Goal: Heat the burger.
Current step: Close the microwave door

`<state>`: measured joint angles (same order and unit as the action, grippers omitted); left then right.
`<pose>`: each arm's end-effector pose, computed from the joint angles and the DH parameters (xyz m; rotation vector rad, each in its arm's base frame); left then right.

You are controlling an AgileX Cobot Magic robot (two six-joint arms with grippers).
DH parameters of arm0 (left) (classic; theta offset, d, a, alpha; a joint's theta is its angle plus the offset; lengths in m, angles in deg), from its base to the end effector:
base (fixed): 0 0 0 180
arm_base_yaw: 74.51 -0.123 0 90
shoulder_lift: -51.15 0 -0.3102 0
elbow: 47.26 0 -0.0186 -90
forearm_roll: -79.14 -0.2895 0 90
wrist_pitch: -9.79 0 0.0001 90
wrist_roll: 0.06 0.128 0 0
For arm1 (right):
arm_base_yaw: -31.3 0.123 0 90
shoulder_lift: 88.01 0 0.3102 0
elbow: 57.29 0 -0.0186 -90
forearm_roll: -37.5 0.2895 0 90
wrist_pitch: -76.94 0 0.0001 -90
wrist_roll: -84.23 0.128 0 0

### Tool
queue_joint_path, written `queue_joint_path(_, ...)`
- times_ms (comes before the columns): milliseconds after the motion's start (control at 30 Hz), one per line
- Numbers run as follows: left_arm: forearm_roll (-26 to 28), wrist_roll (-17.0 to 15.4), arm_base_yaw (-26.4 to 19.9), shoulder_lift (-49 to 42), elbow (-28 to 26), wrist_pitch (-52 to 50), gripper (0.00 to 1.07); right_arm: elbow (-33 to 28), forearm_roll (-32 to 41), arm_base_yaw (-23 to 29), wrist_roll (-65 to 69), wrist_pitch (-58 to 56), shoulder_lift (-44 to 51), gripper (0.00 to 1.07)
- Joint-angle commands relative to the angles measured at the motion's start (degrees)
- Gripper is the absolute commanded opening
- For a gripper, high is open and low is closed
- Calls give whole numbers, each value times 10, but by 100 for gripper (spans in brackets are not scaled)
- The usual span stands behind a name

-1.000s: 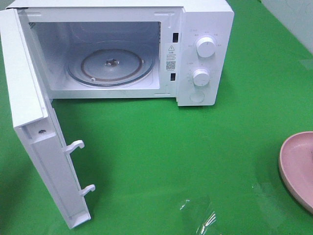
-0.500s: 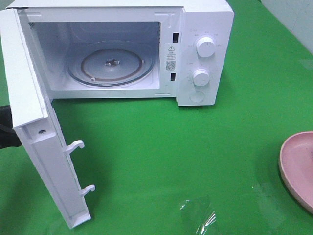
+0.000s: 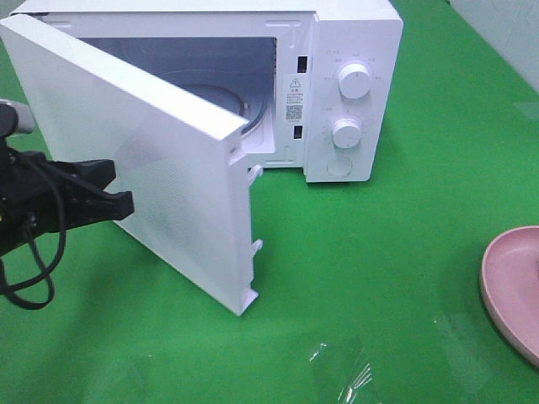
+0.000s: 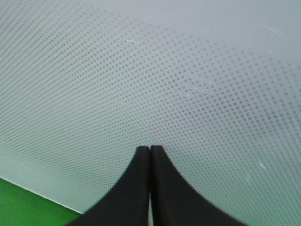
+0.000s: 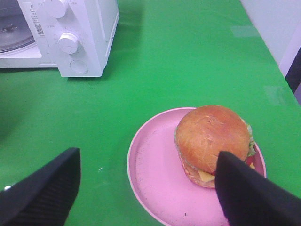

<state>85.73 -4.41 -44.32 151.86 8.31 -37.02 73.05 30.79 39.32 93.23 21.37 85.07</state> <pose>0.2744 -0.1472 0.1272 0.3010 1.9073 -0.3784 0.0429 -0.0064 0.2876 0.0155 1.9527 0.0579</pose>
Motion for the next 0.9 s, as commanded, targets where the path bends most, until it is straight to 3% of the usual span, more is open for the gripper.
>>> queue_joint_path(33, 22, 11, 17, 17, -26, -8, 0, -2, -1, -5, -9, 5, 15, 76)
queue_joint_path(200, 45, 15, 40, 53, -78, -7, 0, -2, -1, -5, -9, 5, 15, 76)
queue_joint_path(400, 80, 64, 59, 97, -162, 9, 0, -2, -1, -5, -9, 5, 15, 76)
queue_joint_path(700, 87, 91, 59, 150, -280, 71, 0, -2, -1, -5, -9, 5, 15, 76)
queue_joint_path(900, 110, 101, 59, 175, -331, 83, 0, -2, -1, -5, -9, 5, 15, 76)
